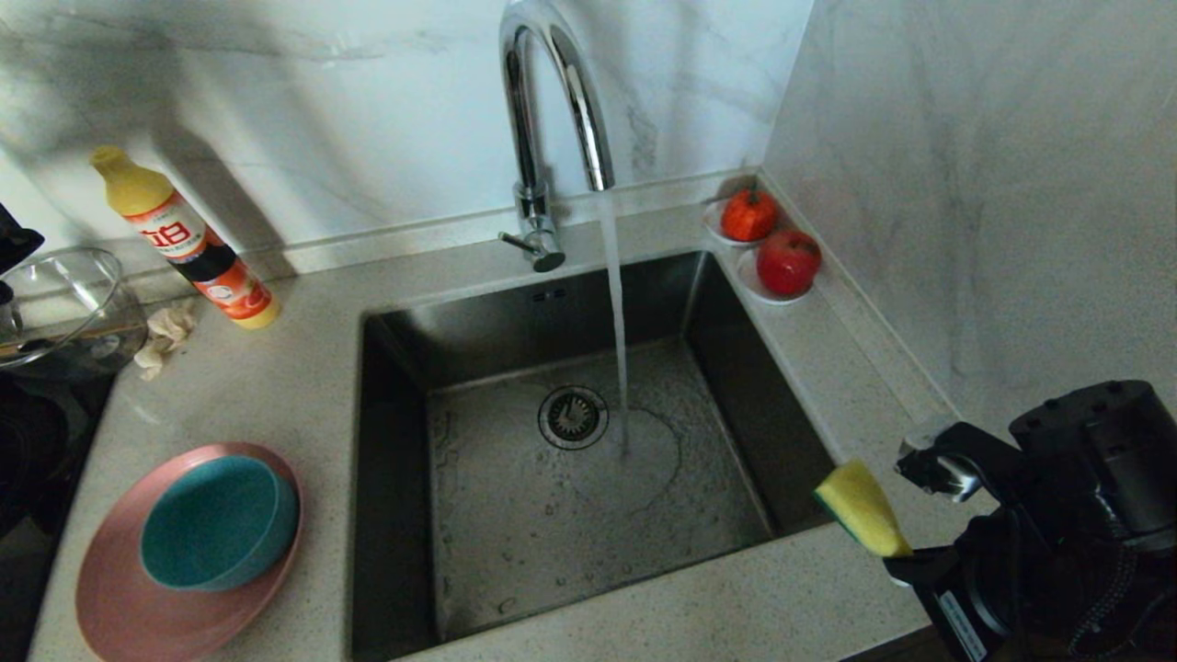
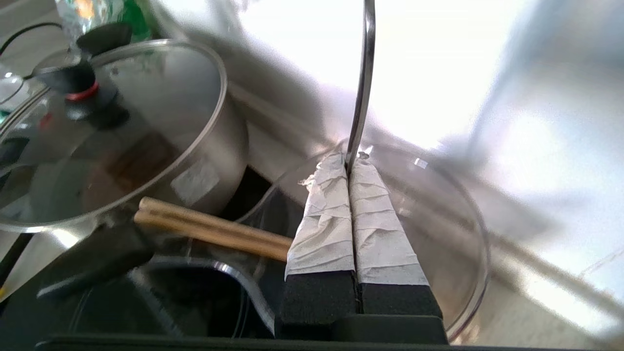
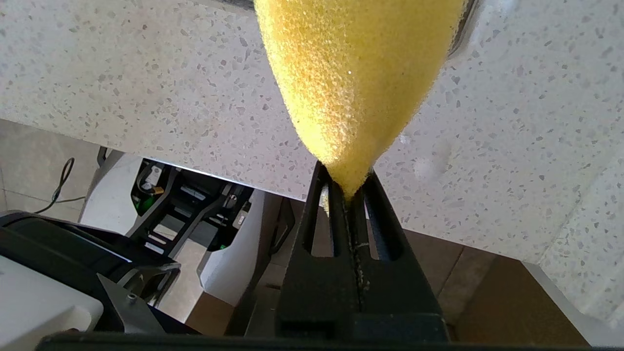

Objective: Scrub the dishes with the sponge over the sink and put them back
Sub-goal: Place the spoon in the glass basin

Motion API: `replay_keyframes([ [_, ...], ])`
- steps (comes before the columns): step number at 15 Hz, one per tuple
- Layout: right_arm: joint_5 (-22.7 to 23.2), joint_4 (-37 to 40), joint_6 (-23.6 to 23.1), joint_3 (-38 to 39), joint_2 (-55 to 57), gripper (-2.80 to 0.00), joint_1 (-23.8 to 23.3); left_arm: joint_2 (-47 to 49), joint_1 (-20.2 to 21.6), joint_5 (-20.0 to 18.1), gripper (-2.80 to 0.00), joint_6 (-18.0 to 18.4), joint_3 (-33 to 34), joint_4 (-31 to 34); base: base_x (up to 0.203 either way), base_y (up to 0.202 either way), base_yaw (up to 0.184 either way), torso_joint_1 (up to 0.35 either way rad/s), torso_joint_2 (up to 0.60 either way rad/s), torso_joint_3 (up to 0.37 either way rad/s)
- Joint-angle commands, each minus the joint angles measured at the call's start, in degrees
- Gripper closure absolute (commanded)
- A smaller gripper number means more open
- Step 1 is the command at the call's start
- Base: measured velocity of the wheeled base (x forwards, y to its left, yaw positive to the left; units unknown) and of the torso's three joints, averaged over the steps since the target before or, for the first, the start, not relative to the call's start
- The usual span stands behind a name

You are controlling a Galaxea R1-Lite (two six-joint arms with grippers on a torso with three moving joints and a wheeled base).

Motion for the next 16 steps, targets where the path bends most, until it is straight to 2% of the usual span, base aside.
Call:
replay_keyframes([
  [1, 0.0, 0.0, -0.1, -0.2, 0.2, 0.00, 0.1, 1.4, 0.0, 0.1, 0.00, -0.1, -1.9, -0.6, 0.000, 0.000, 0.000, 0.000, 0.00, 0.000],
  [8, 0.0, 0.0, -0.1, -0.5, 0.9, 0.00, 0.1, 5.2, -0.1, -0.4, 0.00, -0.1, -5.0, -0.7, 0.000, 0.000, 0.000, 0.000, 0.00, 0.000],
  [9, 0.0, 0.0, -0.1, -0.6, 0.9, 0.00, 0.1, 5.4, -0.1, -0.4, -2.80, 0.1, -5.3, -0.5, 0.000, 0.000, 0.000, 0.000, 0.00, 0.000],
  [16, 0.0, 0.0, -0.1, -0.7, 0.5, 0.00, 0.1, 2.4, -0.5, -3.5, -2.80, 0.2, -7.0, 0.0, 0.000, 0.000, 0.000, 0.000, 0.00, 0.000],
])
